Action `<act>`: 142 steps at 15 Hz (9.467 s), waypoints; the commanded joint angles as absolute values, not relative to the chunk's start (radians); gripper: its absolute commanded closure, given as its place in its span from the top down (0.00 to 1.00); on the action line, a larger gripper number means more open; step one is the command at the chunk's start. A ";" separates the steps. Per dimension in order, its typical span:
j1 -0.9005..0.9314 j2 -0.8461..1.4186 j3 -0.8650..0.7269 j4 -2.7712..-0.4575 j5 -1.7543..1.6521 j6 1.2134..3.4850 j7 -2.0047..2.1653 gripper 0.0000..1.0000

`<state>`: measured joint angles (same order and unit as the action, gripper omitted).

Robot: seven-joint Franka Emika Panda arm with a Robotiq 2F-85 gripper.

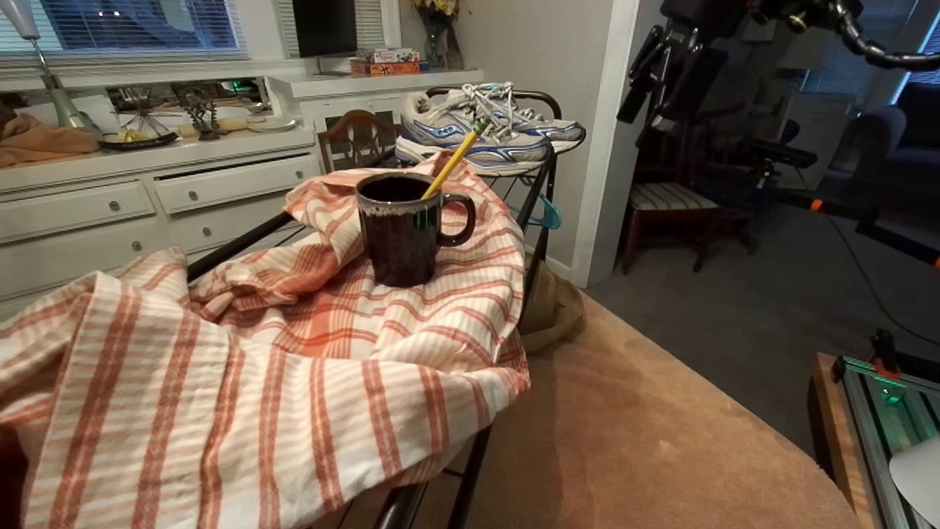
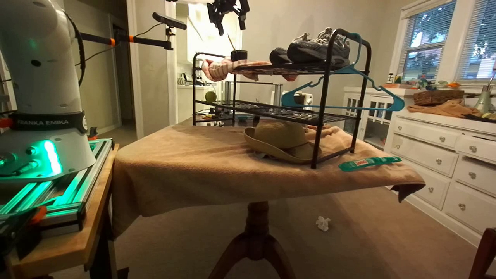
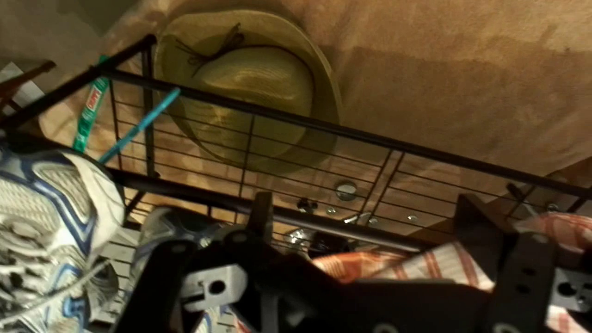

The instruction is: Remove the brown mug from the rack then take the yellow pencil out of the mug.

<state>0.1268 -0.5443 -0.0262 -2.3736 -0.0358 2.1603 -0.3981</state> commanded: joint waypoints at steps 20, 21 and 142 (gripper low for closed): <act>0.319 -0.368 0.030 -2.248 0.261 2.324 -0.543 1.00; 0.320 -0.359 0.042 -2.246 0.252 2.337 -0.538 1.00; 0.389 0.149 0.086 -2.595 1.532 2.671 -2.460 0.43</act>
<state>0.3781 0.1274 0.0760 -2.6098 1.5139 2.6497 -2.4318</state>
